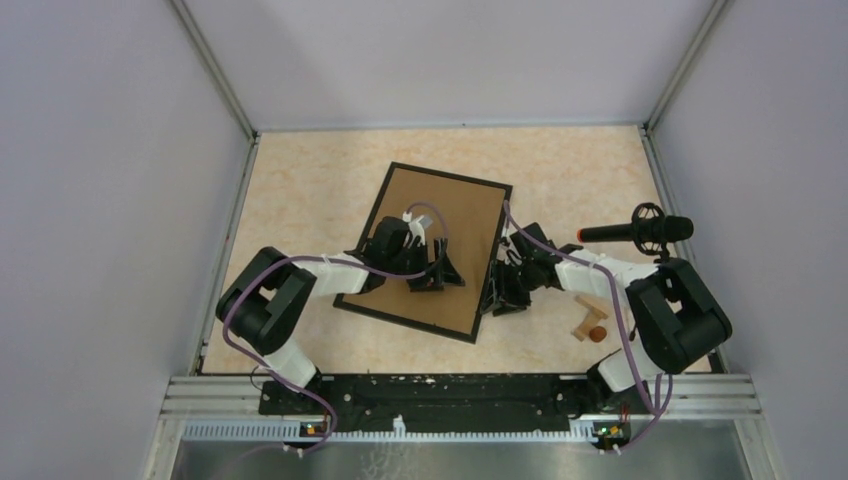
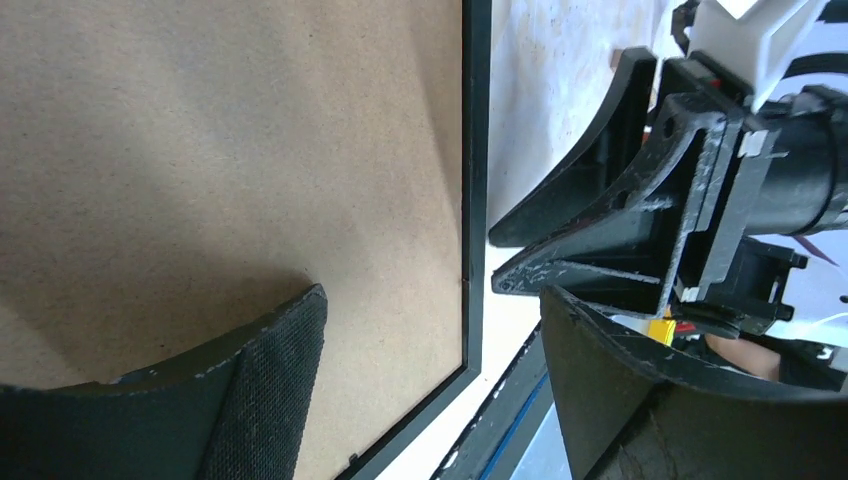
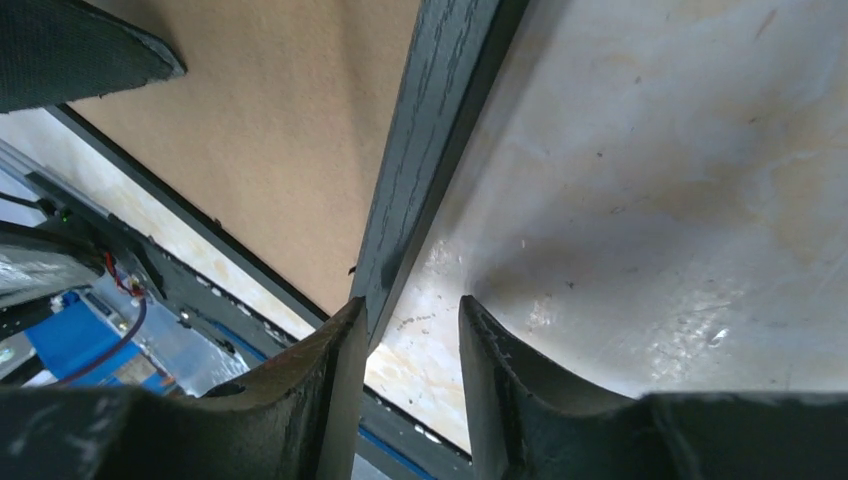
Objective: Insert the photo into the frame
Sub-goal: Adjust the photo frame at the center of the board, then install the photo frame at the center of the board.
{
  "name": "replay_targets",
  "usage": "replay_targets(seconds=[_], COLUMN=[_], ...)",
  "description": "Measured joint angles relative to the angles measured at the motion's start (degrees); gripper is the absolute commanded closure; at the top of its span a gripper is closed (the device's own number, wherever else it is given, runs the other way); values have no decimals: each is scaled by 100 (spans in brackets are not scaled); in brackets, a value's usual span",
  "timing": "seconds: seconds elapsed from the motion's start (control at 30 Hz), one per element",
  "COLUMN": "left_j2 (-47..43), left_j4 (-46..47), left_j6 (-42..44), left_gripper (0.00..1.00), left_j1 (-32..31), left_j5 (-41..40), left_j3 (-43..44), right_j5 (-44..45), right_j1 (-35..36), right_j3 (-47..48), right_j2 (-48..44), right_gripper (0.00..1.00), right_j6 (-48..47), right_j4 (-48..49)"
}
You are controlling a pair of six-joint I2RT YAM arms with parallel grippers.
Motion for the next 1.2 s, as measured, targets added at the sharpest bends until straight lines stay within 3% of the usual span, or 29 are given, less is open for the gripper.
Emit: replay_targets(seconds=[0.4, 0.7, 0.87, 1.0, 1.2], left_j2=[-57, -57, -81, -81, -96], left_j4=[789, 852, 885, 951, 975], left_j6=[-332, -376, -376, -376, -378], left_gripper=[17, 17, 17, 17, 18], left_j1=[48, 55, 68, 72, 103], left_j5=[-61, -66, -70, -68, -50], left_j3=[-481, -514, -553, -588, -621], right_j5=[31, 221, 291, 297, -483], right_j1=[188, 354, 400, 431, 262], right_j3=[-129, 57, 214, 280, -160], right_j2=[168, 345, 461, 490, 472], right_gripper=[68, 73, 73, 62, 61], right_j6=[411, 647, 741, 761, 955], right_j4=[468, 341, 153, 92, 1023])
